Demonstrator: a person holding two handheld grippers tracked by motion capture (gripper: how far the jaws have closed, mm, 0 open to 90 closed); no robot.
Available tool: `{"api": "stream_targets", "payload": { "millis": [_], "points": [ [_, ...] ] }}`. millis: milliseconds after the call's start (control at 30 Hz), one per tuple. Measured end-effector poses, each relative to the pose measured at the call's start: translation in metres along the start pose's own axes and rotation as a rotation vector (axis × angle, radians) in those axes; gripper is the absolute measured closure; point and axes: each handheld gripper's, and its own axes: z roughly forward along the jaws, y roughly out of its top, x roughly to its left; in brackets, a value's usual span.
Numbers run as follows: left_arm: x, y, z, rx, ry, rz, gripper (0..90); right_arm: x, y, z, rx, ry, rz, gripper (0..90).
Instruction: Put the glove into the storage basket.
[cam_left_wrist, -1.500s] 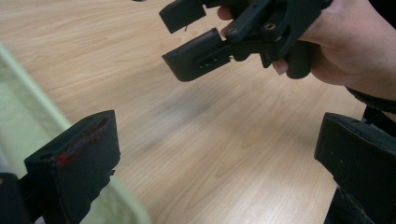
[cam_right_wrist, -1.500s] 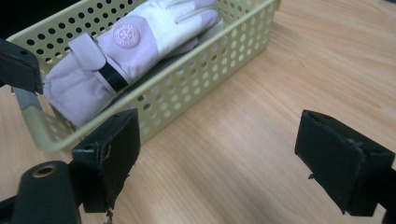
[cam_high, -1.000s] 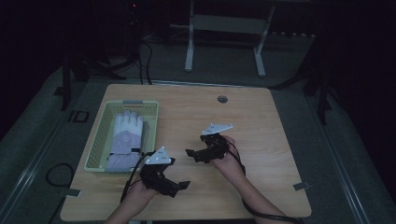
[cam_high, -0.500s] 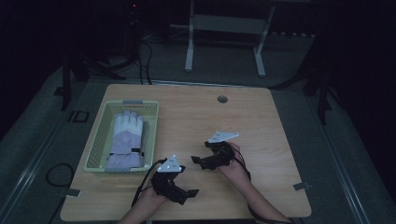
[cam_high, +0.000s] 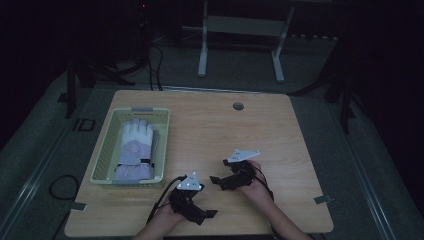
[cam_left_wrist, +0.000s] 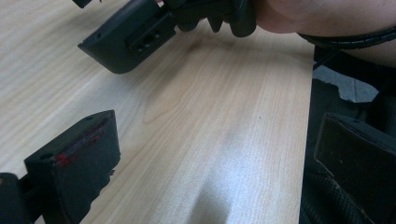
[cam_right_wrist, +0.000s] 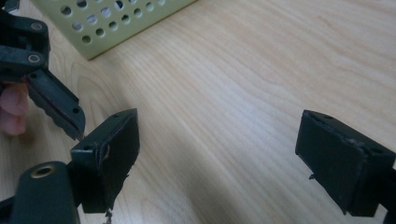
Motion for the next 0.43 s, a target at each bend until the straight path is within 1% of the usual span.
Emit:
{"api": "stream_targets", "payload": {
  "millis": [100, 133, 233, 300, 433],
  "points": [
    [0.0, -0.001, 0.001, -0.001, 0.002, 0.002, 0.4, 0.0, -0.004, 0.0, -0.002, 0.002, 0.003, 13.7],
    [0.0, -0.002, 0.003, -0.004, -0.007, 0.0, 0.4, -0.001, -0.007, 0.0, -0.007, 0.004, 0.006, 13.6],
    [0.001, -0.003, 0.004, 0.0, -0.011, -0.001, 0.4, -0.003, -0.011, 0.0, -0.007, 0.001, 0.015, 13.6],
    [0.001, -0.004, 0.005, 0.004, -0.015, -0.003, 0.4, -0.006, -0.015, 0.001, -0.011, 0.006, 0.032, 13.6],
    [0.002, -0.004, 0.005, 0.004, -0.017, -0.007, 0.4, -0.007, -0.017, 0.002, -0.006, 0.01, 0.038, 13.5]
  ]
}}
